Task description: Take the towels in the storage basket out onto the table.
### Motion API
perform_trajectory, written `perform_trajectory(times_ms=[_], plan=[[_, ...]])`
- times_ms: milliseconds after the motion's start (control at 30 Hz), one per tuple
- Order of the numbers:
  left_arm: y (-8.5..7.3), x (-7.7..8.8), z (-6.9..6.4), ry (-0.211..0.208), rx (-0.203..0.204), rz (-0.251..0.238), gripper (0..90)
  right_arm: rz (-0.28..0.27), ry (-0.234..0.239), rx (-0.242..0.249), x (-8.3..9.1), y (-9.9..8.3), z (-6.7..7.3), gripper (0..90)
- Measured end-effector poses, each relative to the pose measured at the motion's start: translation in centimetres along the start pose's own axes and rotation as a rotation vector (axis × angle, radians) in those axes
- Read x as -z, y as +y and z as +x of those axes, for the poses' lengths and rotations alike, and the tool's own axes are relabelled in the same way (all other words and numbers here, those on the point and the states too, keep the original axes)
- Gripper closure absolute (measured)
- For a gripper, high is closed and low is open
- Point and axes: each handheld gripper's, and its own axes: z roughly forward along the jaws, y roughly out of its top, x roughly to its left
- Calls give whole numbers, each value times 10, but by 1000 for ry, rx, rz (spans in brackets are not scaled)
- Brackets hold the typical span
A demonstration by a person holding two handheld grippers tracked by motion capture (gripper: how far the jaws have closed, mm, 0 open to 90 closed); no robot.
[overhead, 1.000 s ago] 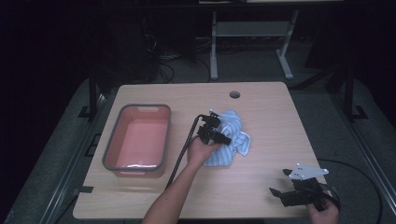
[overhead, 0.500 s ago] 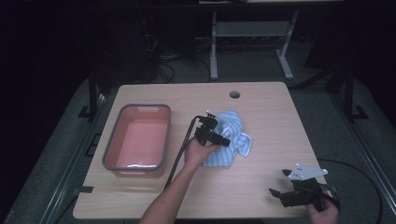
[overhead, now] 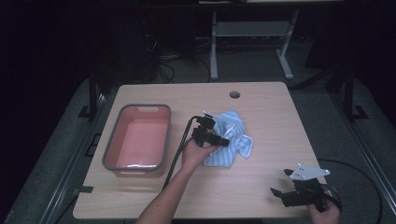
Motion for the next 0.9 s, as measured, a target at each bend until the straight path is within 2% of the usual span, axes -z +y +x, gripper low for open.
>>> perform_trajectory(times_ms=[267,533,600,900], plan=[[-4,8,1,0,-17,-1,368,2,-4,0,1,0,0,138],[-7,17,4,-9,-9,-16,369,3,-6,0,-1,1,0,138],[-8,23,5,-12,-25,-18,371,6,-4,-3,-2,2,1,139],[-14,31,5,-27,-17,-43,373,13,-3,7,-4,3,2,139]])
